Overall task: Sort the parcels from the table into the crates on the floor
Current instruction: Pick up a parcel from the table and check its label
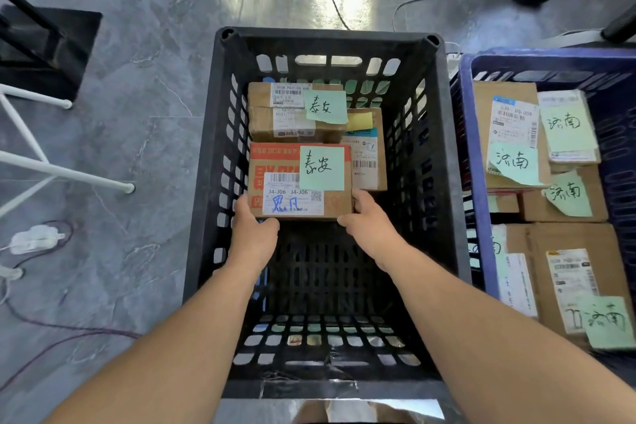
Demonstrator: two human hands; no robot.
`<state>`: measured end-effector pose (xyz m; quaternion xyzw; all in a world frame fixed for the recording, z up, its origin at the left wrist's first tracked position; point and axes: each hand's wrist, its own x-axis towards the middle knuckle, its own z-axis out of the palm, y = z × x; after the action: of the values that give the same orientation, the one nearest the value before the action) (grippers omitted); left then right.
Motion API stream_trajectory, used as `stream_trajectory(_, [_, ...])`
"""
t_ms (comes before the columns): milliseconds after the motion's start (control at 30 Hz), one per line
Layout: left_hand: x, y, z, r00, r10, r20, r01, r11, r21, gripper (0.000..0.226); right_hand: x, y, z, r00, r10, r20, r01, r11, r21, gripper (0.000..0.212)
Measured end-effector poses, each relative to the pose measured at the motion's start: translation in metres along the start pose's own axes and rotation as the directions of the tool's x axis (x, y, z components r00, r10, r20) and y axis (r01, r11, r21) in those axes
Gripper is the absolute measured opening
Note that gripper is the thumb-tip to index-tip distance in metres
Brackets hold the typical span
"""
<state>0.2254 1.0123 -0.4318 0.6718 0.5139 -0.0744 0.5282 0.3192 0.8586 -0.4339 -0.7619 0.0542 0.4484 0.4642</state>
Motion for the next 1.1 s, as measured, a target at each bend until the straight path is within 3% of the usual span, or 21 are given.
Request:
stream_trajectory(367, [-0.039, -0.054, 0.012, 0.965, -0.262, -0.013, 0.262, 0.965, 0.032, 0.037, -0.038, 0.052, 0.016, 0.985, 0.172, -0.025, -0.173, 0.984, -0.036, 0.047])
stream_trajectory(533, [-0.012, -0.064, 0.014, 0.967, -0.251, -0.034, 0.253, 0.965, 0.061, 0.045, -0.013, 0.061, 0.027, 0.979, 0.203, -0.022, -0.204, 0.977, -0.057, 0.046])
stream_trajectory(667, [0.010, -0.072, 0.020, 0.971, -0.238, -0.029, 0.239, 0.961, 0.135, 0.039, 0.009, 0.068, 0.038, 0.972, 0.233, -0.027, -0.235, 0.968, -0.090, 0.041])
stream_trajectory(733, [0.015, -0.077, 0.026, 0.971, -0.236, -0.023, 0.236, 0.950, 0.206, 0.047, 0.019, 0.073, 0.042, 0.972, 0.235, -0.025, -0.237, 0.968, -0.086, 0.037])
stream_trajectory(900, [0.014, -0.083, 0.036, 0.967, -0.253, -0.005, 0.229, 0.867, 0.442, 0.076, 0.033, 0.081, 0.045, 0.977, 0.213, -0.025, -0.214, 0.971, -0.104, 0.037])
stream_trajectory(1100, [0.006, -0.083, 0.037, 0.983, -0.178, 0.048, 0.108, 0.765, 0.635, 0.076, 0.028, 0.083, 0.049, 0.989, 0.147, 0.007, -0.144, 0.979, -0.143, 0.039])
